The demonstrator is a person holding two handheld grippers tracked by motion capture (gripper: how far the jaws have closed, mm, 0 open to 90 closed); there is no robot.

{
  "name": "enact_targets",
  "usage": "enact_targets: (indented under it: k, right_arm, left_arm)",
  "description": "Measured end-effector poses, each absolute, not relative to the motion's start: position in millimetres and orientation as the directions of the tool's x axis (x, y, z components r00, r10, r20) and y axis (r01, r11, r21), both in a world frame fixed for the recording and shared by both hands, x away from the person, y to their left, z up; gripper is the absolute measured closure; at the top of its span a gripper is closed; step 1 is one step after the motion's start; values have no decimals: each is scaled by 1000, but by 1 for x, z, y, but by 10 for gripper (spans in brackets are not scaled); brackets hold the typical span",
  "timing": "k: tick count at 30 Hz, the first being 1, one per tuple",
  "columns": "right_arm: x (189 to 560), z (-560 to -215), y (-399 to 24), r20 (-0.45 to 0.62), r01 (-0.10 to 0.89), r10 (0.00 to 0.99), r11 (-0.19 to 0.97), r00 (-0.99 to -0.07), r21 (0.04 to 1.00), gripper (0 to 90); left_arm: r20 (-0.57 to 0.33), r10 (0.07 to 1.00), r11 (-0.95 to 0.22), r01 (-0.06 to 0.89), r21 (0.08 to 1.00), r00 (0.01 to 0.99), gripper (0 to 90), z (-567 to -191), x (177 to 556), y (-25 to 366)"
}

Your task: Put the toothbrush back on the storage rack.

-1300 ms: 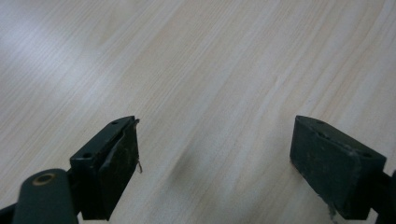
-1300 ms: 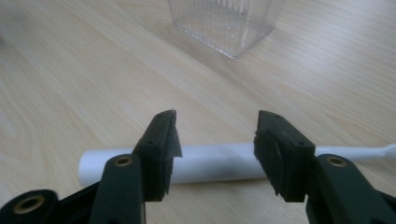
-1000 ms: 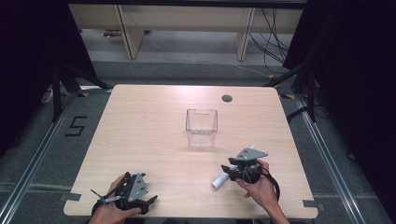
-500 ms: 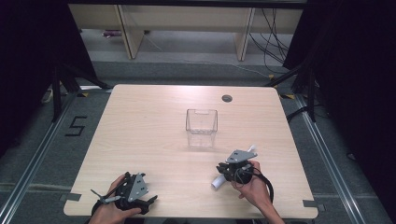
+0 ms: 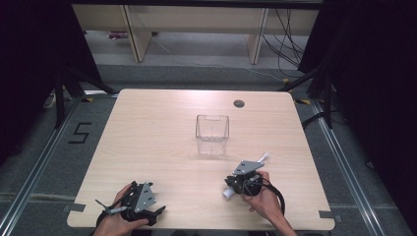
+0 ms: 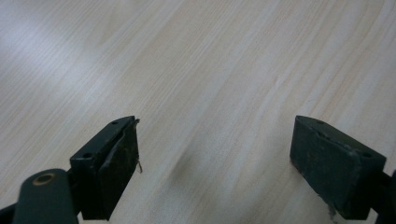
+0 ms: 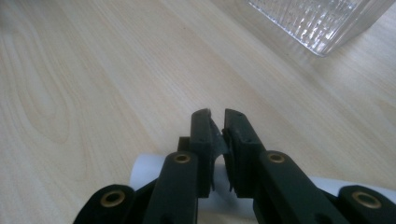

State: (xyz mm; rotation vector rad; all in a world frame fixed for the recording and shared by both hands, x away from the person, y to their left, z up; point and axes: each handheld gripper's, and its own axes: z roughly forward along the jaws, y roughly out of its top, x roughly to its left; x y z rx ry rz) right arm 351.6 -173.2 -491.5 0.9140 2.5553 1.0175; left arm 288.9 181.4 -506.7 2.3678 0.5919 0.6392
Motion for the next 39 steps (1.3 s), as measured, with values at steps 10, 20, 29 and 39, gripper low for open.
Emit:
enact_targets:
  k: [10,20,29,39]
  right_arm:
    - [349,-492,-174,-5,439,597,595,-802,673,875]
    - [344,-493,-179,15,447,587,600,-809,664,891]
    - [334,-493,-194,31,468,598,594,-801,654,894]
    - [328,-494,-206,39,473,595,596,-803,649,898]
  left_arm:
    - [285,549,-706,254,661,785,150,-507,289,182]
    - [286,554,-708,261,656,782,150,-506,289,183]
    - [292,556,-710,262,653,778,151,-506,289,184]
    - [286,557,-702,258,663,780,151,-507,290,184]
